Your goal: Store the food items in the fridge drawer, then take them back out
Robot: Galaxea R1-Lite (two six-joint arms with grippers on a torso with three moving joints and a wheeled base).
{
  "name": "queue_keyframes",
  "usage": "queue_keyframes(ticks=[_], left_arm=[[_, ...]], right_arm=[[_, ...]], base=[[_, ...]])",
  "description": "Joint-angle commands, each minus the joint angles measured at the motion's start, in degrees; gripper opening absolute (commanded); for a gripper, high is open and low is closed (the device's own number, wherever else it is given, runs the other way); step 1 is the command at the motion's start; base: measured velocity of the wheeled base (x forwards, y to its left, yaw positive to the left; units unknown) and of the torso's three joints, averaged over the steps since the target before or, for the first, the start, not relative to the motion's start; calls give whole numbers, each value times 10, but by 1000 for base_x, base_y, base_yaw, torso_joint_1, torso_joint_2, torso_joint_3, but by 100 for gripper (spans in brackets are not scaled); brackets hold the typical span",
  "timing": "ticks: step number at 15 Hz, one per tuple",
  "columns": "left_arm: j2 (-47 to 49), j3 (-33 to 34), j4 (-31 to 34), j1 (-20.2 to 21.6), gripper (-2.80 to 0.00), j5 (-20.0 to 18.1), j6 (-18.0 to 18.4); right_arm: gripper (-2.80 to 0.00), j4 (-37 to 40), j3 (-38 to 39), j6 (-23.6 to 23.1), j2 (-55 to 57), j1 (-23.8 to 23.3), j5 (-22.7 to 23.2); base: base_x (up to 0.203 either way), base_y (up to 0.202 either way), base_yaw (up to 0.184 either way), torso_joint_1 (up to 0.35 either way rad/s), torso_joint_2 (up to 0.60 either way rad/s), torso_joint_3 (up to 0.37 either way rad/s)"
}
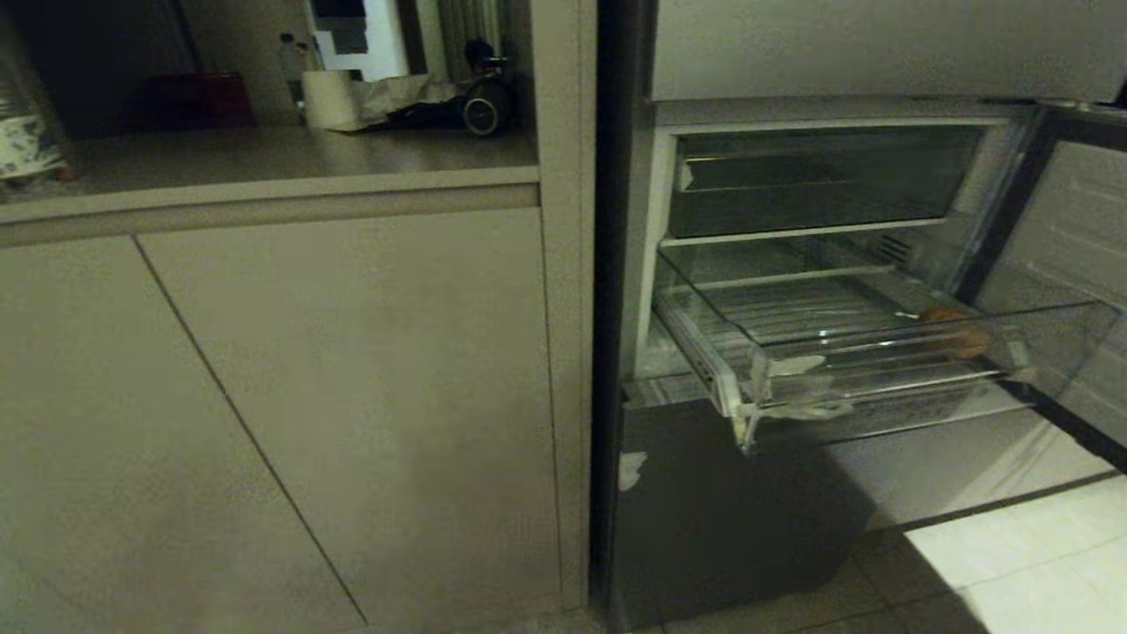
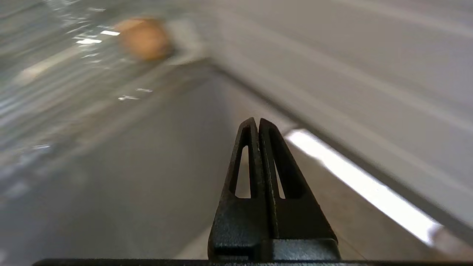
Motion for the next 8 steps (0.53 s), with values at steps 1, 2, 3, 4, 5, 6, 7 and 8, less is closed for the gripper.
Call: queue_keyframes(ticks=[1,2,3,4,5,6,7,8], left_arm=[[1,0,0,0,-280,0,0],[1,0,0,0,-280,0,0],[1,0,0,0,-280,0,0],[1,0,0,0,-280,0,0],[1,0,0,0,-280,0,0],[1,0,0,0,-280,0,0],[1,0,0,0,-280,0,0],[1,0,0,0,-280,0,0]], right_arm=[[-280,-4,-1,-18,-1,0,2],[-280,-4,-2,-31,-1,0,2],[-280,-7,-2,-40,-1,2,2],[-280,-16,-2,-47,-1,10,2],[-280,-26,1,-51,-5,24,0],[-280,-37,3,-52,-18,41,-2],[-280,-41,5,-51,-39,59,-3],[-280,-43,8,-49,-65,83,-6]], base=[[-1,-8,179,6,4,2],[1,-5,179,2,2,2],[2,-8,171,2,4,5],[2,-5,180,-1,6,-1],[2,-8,160,2,4,2],[0,-5,129,4,2,6],[-1,-7,92,2,1,2],[0,0,0,0,0,0]])
